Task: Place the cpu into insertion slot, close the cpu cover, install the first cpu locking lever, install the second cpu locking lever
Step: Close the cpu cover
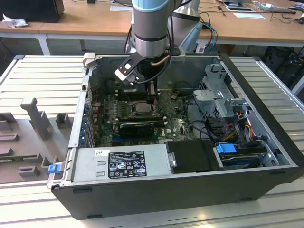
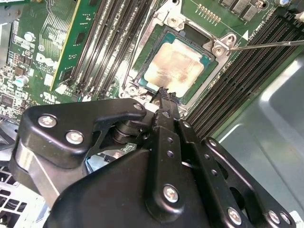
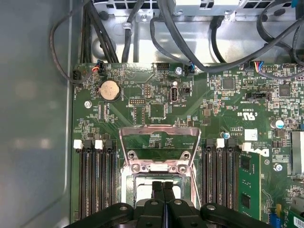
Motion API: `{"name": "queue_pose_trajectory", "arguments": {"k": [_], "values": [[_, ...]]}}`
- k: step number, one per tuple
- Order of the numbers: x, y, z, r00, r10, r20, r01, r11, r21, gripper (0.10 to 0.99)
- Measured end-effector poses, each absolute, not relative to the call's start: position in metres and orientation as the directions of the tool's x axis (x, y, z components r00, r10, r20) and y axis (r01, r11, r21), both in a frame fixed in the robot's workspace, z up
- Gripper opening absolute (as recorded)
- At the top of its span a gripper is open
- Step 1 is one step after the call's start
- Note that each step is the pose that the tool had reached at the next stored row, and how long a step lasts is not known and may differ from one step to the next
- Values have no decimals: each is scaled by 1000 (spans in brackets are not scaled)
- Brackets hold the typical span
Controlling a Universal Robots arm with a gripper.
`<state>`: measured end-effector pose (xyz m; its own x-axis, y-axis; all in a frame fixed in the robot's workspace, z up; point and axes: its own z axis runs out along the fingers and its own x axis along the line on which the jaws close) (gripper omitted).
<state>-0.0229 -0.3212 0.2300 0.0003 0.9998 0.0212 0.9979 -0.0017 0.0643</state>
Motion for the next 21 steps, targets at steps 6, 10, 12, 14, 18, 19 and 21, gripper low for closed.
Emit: {"name": "queue_pose_trajectory", "arguments": {"k": [6,10,12,14,18,19,21], "values": [[-22,-321,236,0,1000,21,998,-2,64,106],[-22,-321,248,0,1000,21,998,-1,62,106],[-17,-321,248,1,1000,21,998,-2,58,106],[-12,-321,248,0,1000,21,998,-2,57,106],[-12,-321,251,1,1000,21,998,-2,56,106],[-12,-321,252,1,1000,21,998,-2,56,106],[-11,-321,252,0,1000,21,998,-2,56,106]]}}
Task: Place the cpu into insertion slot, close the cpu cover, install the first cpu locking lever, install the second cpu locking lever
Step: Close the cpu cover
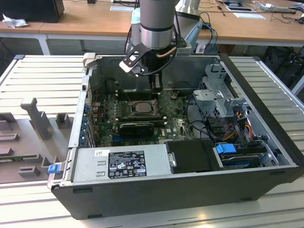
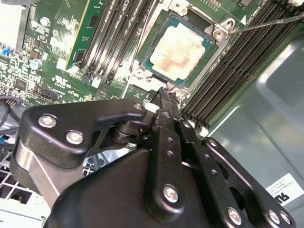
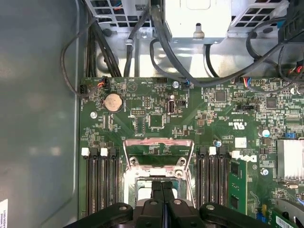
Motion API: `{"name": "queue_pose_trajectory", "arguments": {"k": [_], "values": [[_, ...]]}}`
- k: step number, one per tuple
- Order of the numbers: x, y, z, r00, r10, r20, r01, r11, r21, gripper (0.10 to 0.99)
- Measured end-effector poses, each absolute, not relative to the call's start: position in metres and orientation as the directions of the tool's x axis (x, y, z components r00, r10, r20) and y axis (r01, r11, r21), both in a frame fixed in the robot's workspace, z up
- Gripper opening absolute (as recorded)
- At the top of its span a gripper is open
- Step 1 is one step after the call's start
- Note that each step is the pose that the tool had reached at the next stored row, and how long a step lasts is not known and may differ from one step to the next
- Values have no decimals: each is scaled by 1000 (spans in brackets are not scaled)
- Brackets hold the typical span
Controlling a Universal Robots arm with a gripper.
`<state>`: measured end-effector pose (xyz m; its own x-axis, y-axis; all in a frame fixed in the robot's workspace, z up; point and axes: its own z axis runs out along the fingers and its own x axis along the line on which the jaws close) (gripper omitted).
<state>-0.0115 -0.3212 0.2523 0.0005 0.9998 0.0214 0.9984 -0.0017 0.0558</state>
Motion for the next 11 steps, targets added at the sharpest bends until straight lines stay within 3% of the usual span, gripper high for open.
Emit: {"name": "queue_pose_trajectory", "arguments": {"k": [11], "values": [[8,-321,264,0,1000,21,998,-2,56,106]]}}
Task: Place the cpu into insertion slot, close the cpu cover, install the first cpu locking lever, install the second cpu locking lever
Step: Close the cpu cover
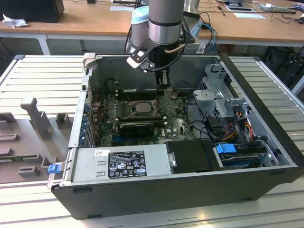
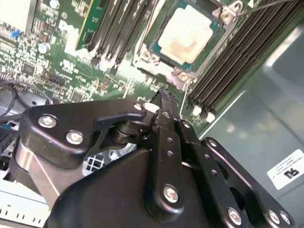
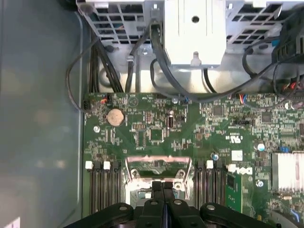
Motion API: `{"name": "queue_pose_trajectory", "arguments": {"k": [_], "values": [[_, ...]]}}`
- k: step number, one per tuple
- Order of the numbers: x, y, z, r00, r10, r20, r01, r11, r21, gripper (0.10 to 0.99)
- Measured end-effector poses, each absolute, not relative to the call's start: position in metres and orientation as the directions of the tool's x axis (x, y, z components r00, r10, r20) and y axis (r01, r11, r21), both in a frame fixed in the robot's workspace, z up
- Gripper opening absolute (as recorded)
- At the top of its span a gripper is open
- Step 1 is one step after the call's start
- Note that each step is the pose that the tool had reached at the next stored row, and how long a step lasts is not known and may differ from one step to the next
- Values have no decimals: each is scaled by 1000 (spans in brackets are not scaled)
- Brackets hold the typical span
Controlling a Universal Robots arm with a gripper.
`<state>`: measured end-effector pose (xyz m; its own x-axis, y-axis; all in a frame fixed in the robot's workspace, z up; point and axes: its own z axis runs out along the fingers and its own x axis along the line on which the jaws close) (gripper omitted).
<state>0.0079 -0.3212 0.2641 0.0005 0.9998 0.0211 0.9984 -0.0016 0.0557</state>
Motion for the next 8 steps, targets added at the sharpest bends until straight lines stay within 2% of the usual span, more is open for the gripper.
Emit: {"name": "queue_pose_trajectory", "arguments": {"k": [8], "values": [[29,-321,268,1,1000,21,998,-2,56,106]]}}
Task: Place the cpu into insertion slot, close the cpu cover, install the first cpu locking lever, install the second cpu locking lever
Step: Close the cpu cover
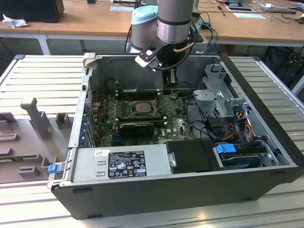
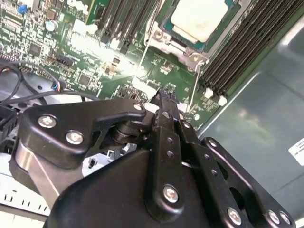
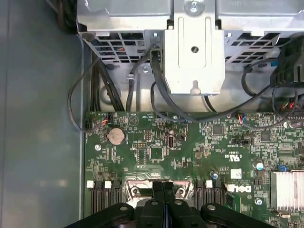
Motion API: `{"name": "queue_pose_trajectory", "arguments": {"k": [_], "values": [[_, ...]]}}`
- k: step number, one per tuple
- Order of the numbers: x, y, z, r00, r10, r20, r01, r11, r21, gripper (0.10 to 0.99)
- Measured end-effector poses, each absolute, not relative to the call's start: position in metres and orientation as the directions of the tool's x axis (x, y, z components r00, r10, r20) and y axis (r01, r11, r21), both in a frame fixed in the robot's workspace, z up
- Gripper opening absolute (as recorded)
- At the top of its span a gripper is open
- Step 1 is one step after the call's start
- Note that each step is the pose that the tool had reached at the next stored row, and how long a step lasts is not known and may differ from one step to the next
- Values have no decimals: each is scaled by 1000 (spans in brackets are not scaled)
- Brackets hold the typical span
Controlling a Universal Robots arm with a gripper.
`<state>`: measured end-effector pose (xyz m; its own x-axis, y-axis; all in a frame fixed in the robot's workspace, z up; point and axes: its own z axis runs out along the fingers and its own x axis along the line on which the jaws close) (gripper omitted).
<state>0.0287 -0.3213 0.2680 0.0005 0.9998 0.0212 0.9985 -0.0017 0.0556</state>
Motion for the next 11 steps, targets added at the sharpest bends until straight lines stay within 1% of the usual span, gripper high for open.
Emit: {"name": "queue_pose_trajectory", "arguments": {"k": [6,11], "values": [[49,-321,268,1,1000,21,998,-2,55,106],[54,-321,265,0,1000,21,999,-1,54,106]]}}
